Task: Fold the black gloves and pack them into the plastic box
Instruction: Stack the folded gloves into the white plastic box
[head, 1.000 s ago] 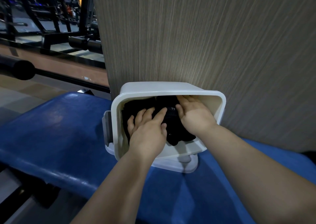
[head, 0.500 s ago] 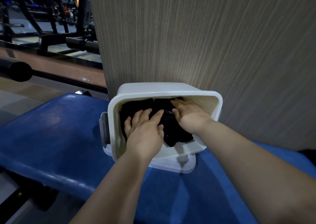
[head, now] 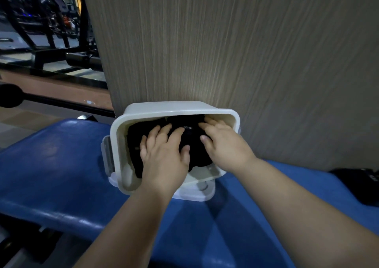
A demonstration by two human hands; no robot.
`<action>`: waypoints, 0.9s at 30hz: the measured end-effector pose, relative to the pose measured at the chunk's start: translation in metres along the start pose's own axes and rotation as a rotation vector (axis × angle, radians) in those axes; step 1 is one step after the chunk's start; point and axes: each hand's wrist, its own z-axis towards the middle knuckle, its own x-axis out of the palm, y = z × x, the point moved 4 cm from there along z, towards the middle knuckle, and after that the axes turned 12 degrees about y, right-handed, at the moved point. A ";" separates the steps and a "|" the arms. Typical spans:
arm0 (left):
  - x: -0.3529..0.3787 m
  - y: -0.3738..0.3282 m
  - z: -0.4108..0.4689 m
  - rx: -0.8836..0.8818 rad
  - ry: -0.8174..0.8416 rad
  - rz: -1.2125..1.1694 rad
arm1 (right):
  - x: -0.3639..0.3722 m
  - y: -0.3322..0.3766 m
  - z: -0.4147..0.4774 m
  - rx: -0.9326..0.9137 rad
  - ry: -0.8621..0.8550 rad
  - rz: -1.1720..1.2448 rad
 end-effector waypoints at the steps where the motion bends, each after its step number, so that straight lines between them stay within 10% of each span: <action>1: 0.002 -0.006 -0.004 0.030 -0.007 -0.003 | -0.001 -0.003 -0.011 -0.003 -0.002 0.003; 8: 0.049 -0.045 -0.031 0.194 0.131 -0.058 | 0.008 -0.055 -0.106 0.026 0.025 0.034; 27: 0.240 -0.267 -0.052 0.220 0.744 -0.321 | -0.001 -0.304 -0.291 0.894 -0.166 0.325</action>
